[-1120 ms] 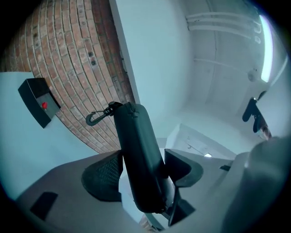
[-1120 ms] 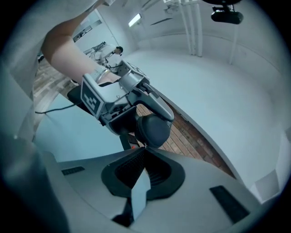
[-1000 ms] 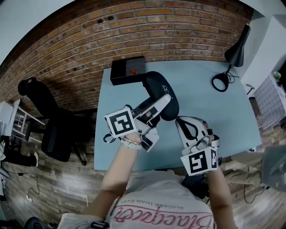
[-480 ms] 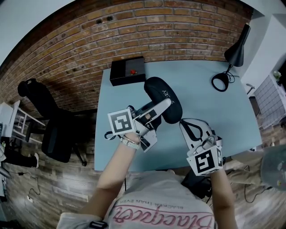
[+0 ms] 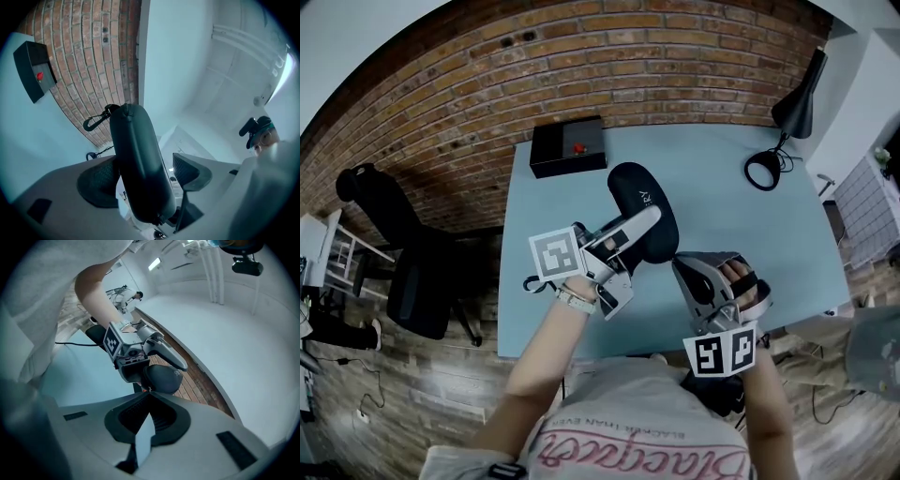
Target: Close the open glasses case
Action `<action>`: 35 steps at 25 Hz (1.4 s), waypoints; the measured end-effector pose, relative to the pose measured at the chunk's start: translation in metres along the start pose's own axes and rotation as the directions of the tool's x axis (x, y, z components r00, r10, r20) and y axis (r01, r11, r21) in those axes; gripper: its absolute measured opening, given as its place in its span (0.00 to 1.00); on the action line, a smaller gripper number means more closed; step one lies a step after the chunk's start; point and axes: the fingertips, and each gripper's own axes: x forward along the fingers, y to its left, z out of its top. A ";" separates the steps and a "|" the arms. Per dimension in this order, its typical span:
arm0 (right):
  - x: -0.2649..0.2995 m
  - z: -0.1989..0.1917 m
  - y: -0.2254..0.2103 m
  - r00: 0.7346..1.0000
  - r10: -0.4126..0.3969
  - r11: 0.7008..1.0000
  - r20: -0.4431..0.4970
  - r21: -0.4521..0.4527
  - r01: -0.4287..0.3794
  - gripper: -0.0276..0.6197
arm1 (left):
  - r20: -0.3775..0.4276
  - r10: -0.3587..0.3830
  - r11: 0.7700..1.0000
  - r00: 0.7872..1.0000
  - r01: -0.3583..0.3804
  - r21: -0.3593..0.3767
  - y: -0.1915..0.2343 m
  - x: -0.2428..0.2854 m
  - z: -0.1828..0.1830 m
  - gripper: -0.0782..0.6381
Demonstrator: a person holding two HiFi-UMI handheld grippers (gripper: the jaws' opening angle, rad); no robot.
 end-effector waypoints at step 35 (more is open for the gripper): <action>-0.002 -0.016 -0.034 0.979 0.142 0.804 0.145 0.560 -0.200 0.07 | -0.297 0.035 0.983 0.954 0.020 0.182 -0.010 -0.002 -0.034 0.45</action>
